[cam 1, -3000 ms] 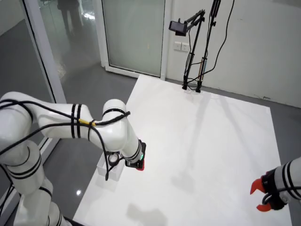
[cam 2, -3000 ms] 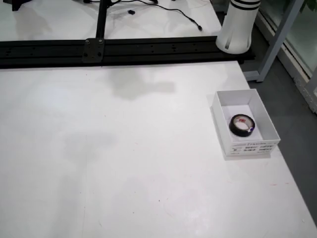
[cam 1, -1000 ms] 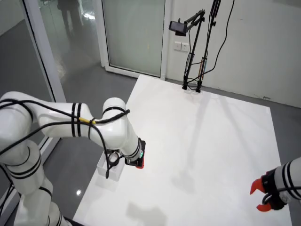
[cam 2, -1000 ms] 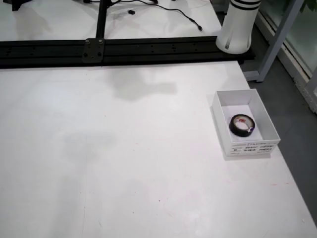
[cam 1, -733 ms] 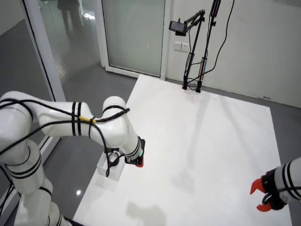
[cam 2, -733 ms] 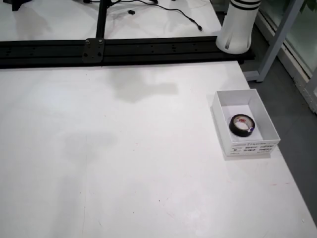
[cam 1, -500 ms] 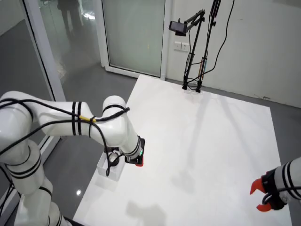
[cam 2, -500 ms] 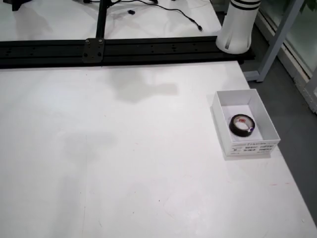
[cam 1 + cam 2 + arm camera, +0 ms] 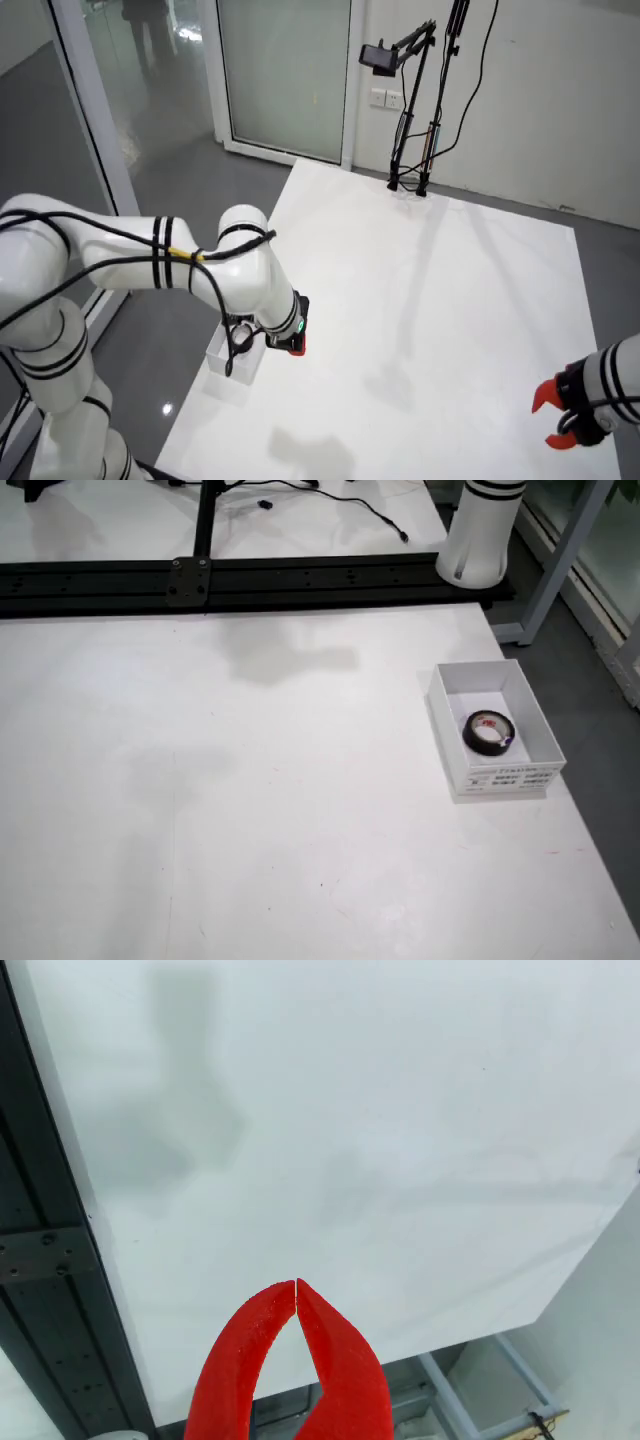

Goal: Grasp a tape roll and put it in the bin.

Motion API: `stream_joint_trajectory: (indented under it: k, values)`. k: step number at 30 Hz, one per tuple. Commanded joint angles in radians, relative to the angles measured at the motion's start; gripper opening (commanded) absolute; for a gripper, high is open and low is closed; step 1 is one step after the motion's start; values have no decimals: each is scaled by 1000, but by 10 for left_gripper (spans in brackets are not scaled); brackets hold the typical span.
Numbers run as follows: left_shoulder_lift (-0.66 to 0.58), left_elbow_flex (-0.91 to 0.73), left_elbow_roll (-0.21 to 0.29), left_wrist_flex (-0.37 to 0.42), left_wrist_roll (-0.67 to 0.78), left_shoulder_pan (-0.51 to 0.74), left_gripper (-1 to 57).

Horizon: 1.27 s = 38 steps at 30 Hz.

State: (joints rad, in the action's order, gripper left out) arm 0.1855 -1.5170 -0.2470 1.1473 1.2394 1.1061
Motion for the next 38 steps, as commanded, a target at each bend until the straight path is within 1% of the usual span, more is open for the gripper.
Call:
stream_joint_trajectory:
  k: [1, 16, 38]
  values:
    - [0, 0, 0, 0, 0, 12, -4]
    - [0, 0, 0, 0, 0, -5, -4]
    - [0, 0, 0, 0, 0, 3, -4]
